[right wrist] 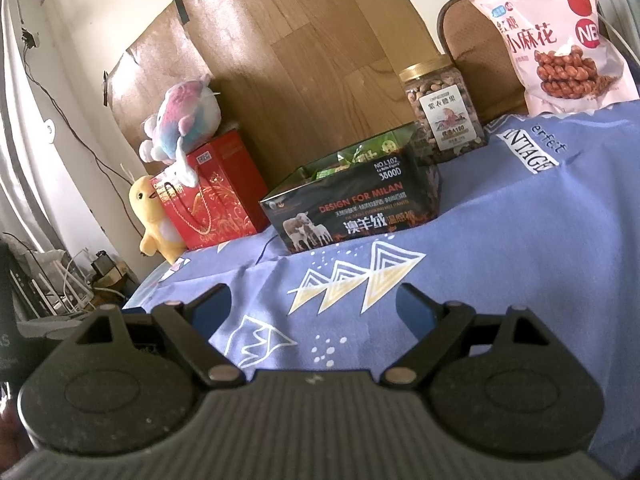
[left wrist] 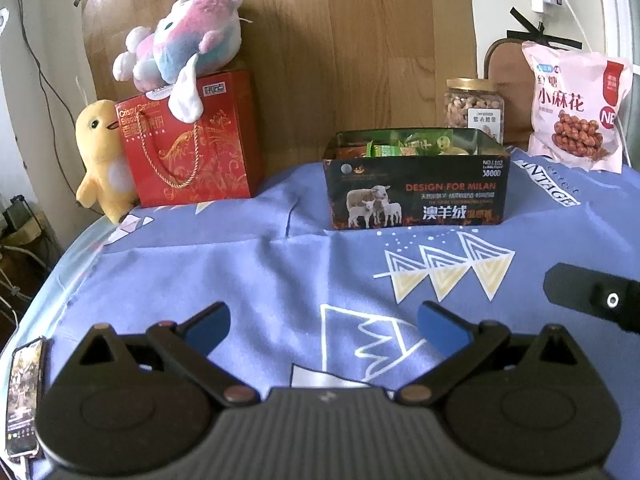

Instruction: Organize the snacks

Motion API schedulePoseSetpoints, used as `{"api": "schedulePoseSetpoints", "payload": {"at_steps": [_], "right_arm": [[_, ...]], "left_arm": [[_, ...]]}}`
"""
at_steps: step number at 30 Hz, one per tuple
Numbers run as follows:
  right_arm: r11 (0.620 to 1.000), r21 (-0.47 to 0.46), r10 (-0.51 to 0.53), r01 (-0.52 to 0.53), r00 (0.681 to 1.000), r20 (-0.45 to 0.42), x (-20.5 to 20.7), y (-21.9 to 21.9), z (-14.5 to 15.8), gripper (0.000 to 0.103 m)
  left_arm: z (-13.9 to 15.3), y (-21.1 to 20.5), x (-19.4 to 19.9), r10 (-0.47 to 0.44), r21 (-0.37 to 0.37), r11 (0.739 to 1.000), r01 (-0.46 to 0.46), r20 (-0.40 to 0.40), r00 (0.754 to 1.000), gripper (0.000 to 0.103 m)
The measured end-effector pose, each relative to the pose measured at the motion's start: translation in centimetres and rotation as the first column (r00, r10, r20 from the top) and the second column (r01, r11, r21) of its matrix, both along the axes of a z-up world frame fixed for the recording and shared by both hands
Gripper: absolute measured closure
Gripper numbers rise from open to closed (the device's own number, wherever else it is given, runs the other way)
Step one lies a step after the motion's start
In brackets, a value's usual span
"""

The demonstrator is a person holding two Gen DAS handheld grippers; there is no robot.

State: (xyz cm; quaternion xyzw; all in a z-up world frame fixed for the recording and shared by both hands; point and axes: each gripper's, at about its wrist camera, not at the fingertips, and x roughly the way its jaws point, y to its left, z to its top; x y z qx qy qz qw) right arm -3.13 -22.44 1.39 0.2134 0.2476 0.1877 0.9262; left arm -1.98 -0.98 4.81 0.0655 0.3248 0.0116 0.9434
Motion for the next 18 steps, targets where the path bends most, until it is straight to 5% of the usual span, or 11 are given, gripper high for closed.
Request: {"api": "schedulePoseSetpoints", "payload": {"at_steps": [18], "right_arm": [[1.000,0.010,-0.009,0.010,1.000,-0.012,0.06,-0.26,-0.31,0.012]], "left_arm": [[-0.30,0.26,0.47,0.035,0.020,0.999,-0.035,-0.001,0.999,0.000]]}}
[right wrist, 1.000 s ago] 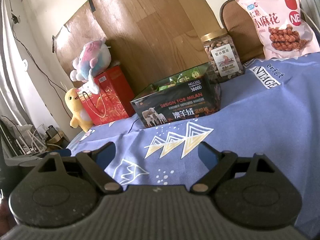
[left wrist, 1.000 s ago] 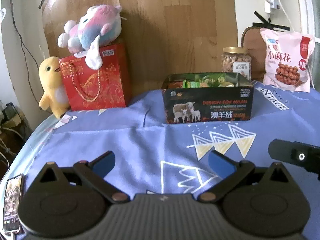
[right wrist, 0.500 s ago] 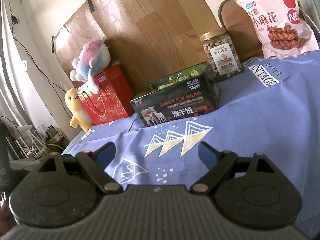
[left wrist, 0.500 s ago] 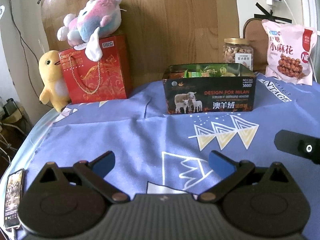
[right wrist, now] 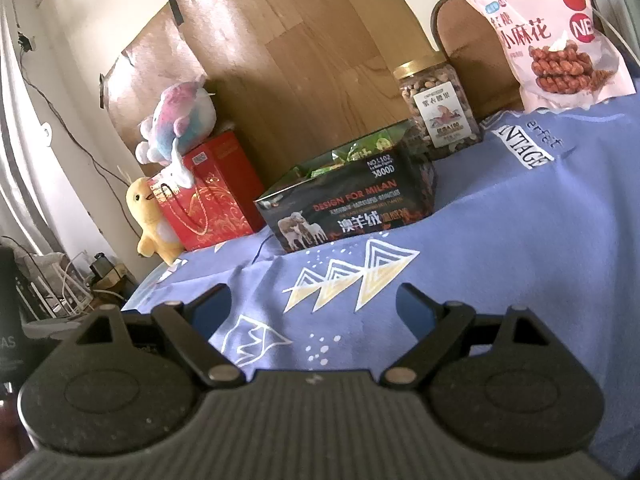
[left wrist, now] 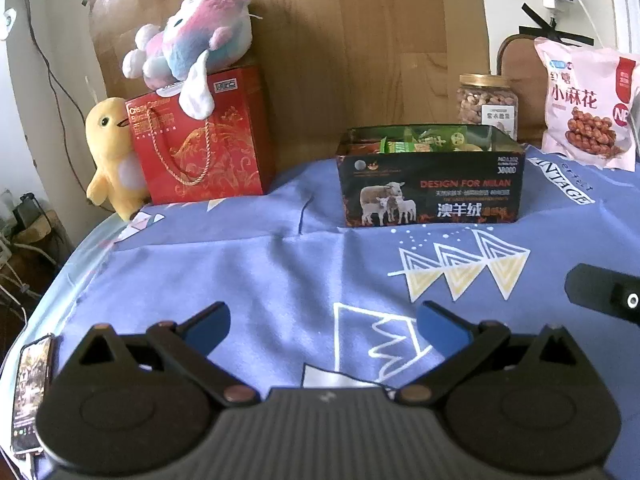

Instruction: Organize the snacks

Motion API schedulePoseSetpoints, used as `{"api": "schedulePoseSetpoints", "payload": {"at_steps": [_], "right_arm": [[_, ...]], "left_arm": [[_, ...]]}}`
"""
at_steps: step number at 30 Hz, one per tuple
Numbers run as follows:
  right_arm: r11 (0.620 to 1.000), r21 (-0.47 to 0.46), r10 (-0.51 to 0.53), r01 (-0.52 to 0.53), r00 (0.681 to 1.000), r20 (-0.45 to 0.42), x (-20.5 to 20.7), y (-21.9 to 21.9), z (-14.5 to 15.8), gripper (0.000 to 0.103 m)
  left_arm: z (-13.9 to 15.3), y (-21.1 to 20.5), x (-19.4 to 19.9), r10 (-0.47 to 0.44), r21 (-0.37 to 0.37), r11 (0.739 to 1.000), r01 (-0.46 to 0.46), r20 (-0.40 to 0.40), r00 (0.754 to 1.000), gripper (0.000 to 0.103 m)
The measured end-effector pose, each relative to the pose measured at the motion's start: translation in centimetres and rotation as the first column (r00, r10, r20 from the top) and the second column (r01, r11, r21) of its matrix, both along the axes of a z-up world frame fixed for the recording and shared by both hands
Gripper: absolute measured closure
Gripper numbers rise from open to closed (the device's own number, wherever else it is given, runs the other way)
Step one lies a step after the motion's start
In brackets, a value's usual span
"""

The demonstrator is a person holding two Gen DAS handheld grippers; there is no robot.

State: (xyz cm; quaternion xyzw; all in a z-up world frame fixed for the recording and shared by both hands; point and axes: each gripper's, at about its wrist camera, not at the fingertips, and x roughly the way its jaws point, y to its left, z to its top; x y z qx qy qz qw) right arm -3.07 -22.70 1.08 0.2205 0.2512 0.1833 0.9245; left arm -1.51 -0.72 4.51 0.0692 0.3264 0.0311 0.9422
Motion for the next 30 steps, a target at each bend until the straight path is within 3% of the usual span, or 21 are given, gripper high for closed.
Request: {"api": "schedulePoseSetpoints", "payload": {"at_steps": [10,17,30], "right_arm": [[1.000,0.002,-0.002,0.003,1.000,-0.003,0.1,-0.1,-0.1,0.012],[1.000,0.004,-0.009,0.009,1.000,-0.009,0.1,-0.3,-0.3,0.012],[1.000,0.008,-0.019,0.019,1.000,-0.017,0.2,-0.6,-0.6,0.012]], "left_arm": [[-0.5,-0.1,0.4,0.010,0.001,1.000,-0.010,-0.031,0.999,0.000],[-1.9,-0.6,0.8,-0.036,-0.042,0.999,0.032,-0.117,0.992,0.000],[-2.6,-1.9,0.7,-0.088,-0.045,0.996,0.082,-0.159,0.983,0.000]]}}
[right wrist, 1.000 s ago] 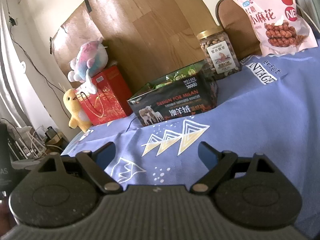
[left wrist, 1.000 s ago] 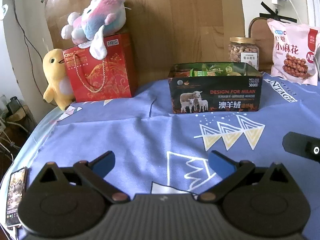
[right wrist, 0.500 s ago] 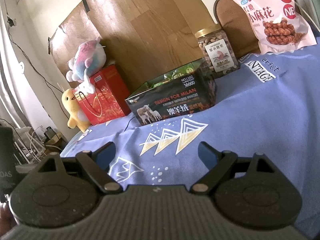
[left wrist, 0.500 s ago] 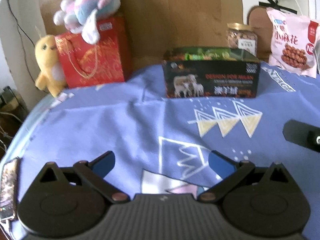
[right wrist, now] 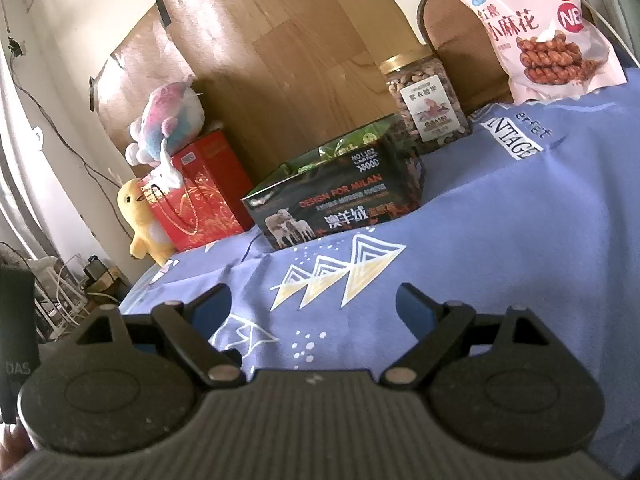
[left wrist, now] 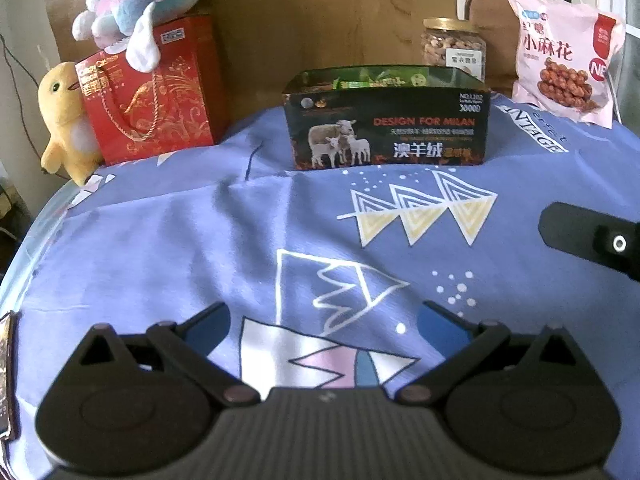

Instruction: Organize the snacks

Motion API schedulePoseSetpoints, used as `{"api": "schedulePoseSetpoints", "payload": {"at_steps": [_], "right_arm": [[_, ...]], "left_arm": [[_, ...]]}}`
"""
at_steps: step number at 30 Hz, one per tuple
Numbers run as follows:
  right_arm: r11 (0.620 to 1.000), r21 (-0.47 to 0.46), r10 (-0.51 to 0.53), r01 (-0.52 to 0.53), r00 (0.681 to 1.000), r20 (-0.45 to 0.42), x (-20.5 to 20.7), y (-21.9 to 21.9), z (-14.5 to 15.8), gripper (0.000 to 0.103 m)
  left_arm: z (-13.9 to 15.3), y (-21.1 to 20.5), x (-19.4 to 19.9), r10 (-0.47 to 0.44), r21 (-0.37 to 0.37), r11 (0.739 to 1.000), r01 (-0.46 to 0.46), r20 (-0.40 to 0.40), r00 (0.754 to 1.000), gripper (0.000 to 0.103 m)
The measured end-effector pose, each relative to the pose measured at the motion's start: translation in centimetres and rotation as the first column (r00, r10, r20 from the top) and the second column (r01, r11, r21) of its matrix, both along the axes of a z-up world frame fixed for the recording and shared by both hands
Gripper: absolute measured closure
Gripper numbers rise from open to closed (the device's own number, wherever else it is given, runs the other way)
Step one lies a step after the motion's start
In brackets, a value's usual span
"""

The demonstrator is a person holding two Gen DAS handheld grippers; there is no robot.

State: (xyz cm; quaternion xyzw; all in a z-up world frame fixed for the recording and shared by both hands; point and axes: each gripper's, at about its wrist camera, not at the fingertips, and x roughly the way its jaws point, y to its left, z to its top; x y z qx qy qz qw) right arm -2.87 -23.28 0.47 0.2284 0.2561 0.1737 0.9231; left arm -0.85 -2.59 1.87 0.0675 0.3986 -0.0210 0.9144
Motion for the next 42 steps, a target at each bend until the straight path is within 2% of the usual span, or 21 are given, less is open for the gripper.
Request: {"api": "schedulePoseSetpoints", "payload": {"at_steps": [42], "right_arm": [[1.000,0.016,-0.017,0.017,1.000,-0.005,0.1,-0.8,-0.1,0.012]], "left_arm": [[-0.2,-1.4,0.2,-0.041,0.021,0.999,0.041,-0.020,0.999,0.000]]}}
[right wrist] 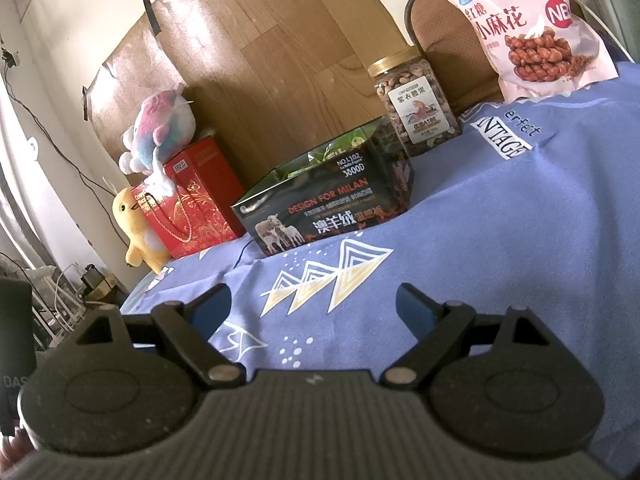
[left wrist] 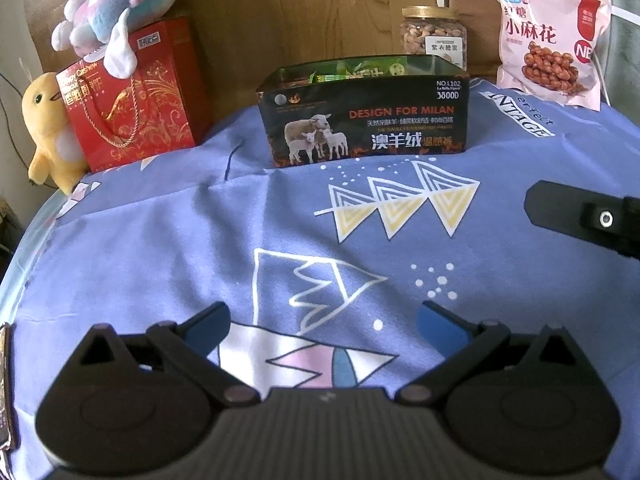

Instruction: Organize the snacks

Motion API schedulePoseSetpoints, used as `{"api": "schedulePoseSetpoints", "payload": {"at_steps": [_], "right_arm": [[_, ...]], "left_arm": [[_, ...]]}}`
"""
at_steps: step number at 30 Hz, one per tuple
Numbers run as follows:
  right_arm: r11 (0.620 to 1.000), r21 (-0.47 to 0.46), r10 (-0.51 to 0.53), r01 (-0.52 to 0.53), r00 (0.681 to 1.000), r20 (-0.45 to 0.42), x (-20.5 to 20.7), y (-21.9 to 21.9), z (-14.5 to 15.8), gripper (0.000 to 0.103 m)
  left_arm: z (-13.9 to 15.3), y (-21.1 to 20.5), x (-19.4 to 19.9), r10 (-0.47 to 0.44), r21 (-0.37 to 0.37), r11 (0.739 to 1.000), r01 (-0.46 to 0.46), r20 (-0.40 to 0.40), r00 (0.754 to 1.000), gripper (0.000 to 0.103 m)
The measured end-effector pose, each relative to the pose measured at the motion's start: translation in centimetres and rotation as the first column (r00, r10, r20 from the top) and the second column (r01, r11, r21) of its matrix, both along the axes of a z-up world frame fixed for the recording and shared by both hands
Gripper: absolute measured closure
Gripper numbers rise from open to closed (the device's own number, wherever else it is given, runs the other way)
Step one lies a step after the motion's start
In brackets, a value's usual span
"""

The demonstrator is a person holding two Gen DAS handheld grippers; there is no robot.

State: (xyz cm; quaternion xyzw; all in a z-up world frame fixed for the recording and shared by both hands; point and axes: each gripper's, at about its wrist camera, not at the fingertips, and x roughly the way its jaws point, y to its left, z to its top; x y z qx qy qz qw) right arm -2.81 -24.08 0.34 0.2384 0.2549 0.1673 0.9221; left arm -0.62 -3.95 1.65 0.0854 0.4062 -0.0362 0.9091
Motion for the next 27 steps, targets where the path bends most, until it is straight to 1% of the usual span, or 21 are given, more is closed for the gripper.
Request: {"api": "schedulePoseSetpoints", "payload": {"at_steps": [14,24,27], "right_arm": [[1.000,0.000,-0.004,0.004,1.000,-0.002,0.02,-0.06,-0.07,0.012],[1.000,-0.004,-0.005,0.005,1.000,0.002,-0.04,0.03,-0.03,0.012],[1.000,-0.002,-0.005,0.005,1.000,0.001,-0.08,0.06,0.01,0.012]], "left_arm": [[0.01,0.15,0.06,0.000,-0.012,1.000,0.000,-0.007,1.000,0.000],[0.09,0.68,0.17,0.002,-0.047,0.999,-0.003,-0.021,1.000,0.000],[0.20,0.72,-0.15,-0.011,-0.056,0.998,0.011,-0.005,1.000,0.000]]}}
